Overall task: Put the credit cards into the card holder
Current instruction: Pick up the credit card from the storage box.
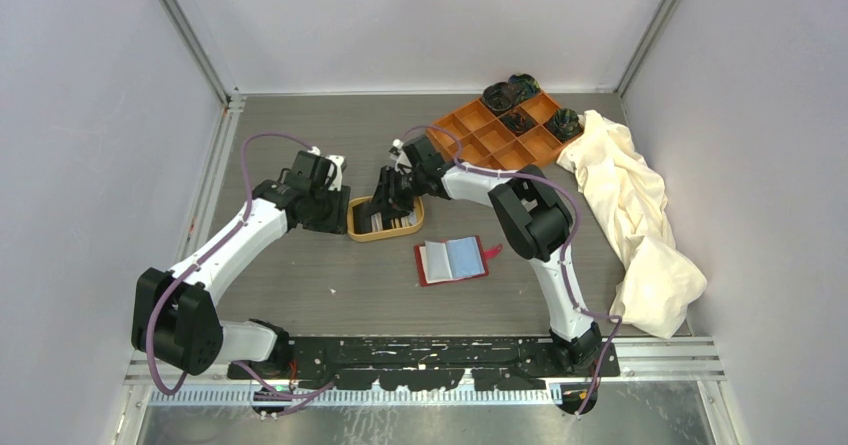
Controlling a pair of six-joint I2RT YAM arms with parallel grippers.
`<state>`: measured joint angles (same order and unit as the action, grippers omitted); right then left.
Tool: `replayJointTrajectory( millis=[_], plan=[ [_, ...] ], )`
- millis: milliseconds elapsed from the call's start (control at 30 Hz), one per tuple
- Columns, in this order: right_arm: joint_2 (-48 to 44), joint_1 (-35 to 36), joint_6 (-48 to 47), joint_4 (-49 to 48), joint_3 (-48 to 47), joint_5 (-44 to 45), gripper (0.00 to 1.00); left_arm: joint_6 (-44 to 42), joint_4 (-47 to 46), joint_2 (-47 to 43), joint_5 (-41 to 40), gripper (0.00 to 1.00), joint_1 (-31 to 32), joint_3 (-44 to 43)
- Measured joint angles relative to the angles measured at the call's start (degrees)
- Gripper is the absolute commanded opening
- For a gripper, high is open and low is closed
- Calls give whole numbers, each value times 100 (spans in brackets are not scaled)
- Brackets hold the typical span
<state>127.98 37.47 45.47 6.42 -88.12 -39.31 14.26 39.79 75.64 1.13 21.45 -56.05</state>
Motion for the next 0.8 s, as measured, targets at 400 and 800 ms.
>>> replayJointTrajectory(
  millis=[400, 800],
  plan=[
    [44, 190, -46, -44, -35, 11, 46, -7, 39, 2, -2, 47, 0, -9],
    [63, 76, 46, -83, -37, -262, 42, -28, 39, 2, -2, 47, 2, -11]
  ],
)
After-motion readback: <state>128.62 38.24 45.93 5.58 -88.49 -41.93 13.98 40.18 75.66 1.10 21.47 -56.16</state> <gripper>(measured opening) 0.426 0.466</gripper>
